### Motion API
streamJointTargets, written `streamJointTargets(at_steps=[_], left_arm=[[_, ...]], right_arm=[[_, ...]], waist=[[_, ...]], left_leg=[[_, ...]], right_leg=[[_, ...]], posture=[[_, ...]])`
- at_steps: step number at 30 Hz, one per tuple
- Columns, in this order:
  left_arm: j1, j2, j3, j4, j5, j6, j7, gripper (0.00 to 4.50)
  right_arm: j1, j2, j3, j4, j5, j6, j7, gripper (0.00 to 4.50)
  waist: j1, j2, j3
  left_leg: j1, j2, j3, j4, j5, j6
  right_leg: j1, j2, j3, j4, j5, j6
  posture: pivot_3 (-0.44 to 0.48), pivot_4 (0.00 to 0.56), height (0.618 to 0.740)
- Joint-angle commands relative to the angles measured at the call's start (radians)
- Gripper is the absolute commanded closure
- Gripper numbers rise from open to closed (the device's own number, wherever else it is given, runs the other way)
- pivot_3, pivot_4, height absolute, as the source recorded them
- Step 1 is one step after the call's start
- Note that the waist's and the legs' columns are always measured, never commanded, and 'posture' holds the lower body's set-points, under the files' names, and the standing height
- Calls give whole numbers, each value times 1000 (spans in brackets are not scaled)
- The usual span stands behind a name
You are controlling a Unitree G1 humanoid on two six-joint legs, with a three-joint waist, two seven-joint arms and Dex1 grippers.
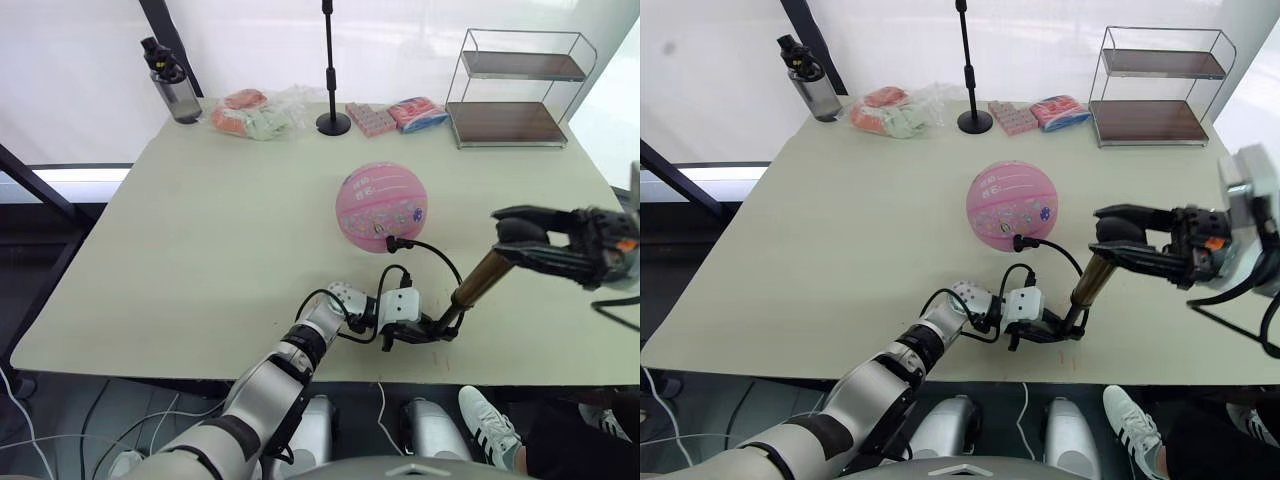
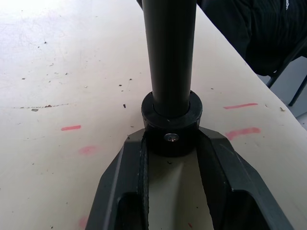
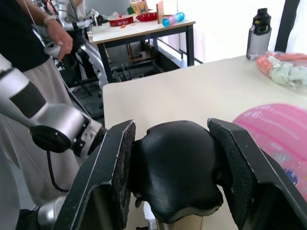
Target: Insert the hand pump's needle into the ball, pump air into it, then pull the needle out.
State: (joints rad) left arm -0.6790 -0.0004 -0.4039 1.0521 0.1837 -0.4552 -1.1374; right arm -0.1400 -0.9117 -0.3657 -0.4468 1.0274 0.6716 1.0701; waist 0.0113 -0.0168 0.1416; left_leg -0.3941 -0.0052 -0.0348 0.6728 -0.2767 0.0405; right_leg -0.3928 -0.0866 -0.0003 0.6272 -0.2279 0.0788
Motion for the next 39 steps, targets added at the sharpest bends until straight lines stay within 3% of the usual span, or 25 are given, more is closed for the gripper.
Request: streamJointTargets(at_steps=[1, 18, 26, 39], left_arm=[[40, 21, -37, 52, 44, 32, -15, 3344], [40, 19, -35, 50, 48, 32, -15, 3344], [36, 21, -35, 52, 50, 35, -14, 3344], [37, 18, -35, 52, 50, 32, -15, 3344]], right_arm=[[76, 10, 74, 1, -145, -67, 12, 2583], [232, 119, 269, 140, -439, -371, 24, 2583], [164, 79, 152, 55, -206, -204, 7, 2583], [-79, -103, -112, 47, 138, 56, -13, 2583]], waist=[[0, -1, -1], [-1, -4, -3], [0, -3, -3], [2, 0, 1]], left_leg=[[1, 0, 0, 0, 0, 0], [10, 0, 0, -2, 0, 0], [11, 0, 0, -2, 0, 0], [9, 0, -1, -2, 0, 0]], right_leg=[[0, 0, 0, 0, 0, 0], [9, 1, 0, -1, -1, 0], [11, 0, 0, -2, -1, 0], [9, -1, 0, -3, -1, 0]], posture=[[0, 150, 740], [0, 150, 740], [0, 150, 740], [0, 150, 740]])
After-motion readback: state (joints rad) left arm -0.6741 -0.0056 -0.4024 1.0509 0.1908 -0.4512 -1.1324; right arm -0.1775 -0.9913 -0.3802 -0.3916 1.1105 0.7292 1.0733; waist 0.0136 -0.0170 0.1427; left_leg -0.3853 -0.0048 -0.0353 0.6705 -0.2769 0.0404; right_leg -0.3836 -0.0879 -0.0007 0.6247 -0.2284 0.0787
